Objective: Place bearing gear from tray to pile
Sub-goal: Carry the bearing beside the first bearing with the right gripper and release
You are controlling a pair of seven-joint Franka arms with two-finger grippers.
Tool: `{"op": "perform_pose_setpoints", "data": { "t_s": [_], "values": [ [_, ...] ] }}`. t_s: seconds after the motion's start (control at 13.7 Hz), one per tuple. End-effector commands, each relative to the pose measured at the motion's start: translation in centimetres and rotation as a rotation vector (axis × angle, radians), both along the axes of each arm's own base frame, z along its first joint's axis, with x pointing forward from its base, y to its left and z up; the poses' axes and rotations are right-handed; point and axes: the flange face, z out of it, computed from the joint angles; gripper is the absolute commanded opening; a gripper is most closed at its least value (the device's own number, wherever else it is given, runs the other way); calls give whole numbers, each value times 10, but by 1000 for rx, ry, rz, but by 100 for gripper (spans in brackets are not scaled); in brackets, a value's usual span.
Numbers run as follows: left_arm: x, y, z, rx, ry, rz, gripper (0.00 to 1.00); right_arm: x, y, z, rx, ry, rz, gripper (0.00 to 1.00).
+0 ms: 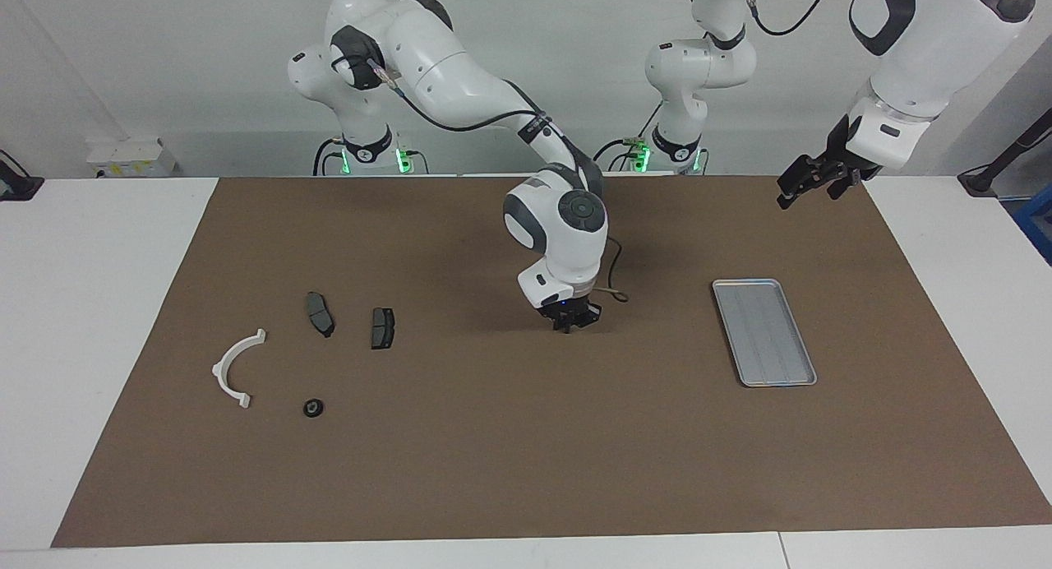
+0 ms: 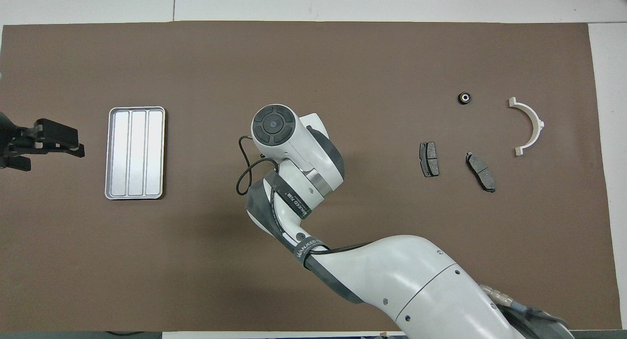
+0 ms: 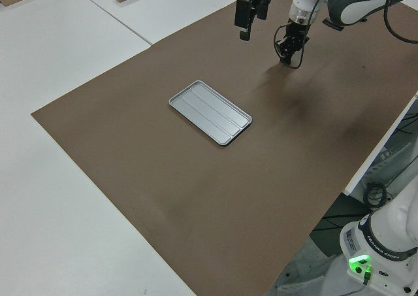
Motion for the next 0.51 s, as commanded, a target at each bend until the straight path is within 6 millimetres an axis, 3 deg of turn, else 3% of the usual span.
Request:
{"op": "perform_pose_setpoints", "data": {
  "t_s": [0.0, 0.15, 0.29, 0.44],
  "values": [
    [-4, 0, 0, 10, 14, 0, 100, 20, -28, 27, 27, 74, 1, 0],
    [-4, 0, 0, 10, 14, 0, 100, 41, -57, 56, 31, 96, 28, 0],
    [-4, 0, 0, 10, 14, 0, 100, 69, -112, 91, 52, 89, 104, 0],
    [-4, 0, 0, 10, 14, 0, 100, 96, -177, 105, 63, 73, 218, 0]
  ]
}}
